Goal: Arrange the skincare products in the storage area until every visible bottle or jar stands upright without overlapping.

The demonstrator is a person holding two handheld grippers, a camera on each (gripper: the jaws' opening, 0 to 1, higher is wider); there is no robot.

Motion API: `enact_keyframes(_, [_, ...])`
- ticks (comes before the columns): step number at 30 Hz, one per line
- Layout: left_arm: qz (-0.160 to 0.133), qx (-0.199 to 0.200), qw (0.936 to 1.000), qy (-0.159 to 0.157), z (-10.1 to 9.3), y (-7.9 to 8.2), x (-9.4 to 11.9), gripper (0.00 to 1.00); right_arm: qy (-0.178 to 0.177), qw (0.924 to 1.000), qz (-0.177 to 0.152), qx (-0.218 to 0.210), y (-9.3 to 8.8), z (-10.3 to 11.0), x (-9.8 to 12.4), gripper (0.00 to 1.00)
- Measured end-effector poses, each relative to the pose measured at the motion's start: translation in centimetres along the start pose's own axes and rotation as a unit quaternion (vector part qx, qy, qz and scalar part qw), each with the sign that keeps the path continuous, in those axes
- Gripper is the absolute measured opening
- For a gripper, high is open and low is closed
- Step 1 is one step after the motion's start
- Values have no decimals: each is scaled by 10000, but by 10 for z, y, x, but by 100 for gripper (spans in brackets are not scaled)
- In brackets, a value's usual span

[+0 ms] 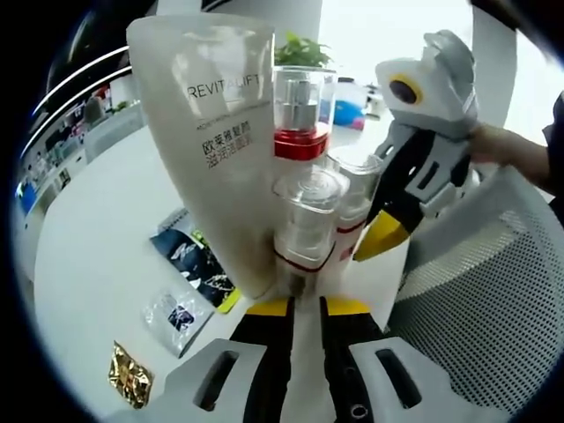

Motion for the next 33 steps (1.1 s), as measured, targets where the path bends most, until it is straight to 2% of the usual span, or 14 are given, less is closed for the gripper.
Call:
enact_keyframes(16, [-19, -92, 9999, 55, 1, 1, -1, 8, -60, 9999, 72, 125, 4, 0, -6, 12])
enact_keyframes(33, [15, -112, 9999, 101, 3, 0, -2, 9, -56, 9999, 74, 65, 6, 0, -10, 16])
Point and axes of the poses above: the point that each gripper's makers call its tool centre point, and the gripper's own axes: x roughly backward along the fingers, z roughly to its left, y roughly out of its top, the point moved 10 cm from there along x, roughly backward along the fingers, and after that the axes turned 4 degrees about z, right-handed, at the moved point
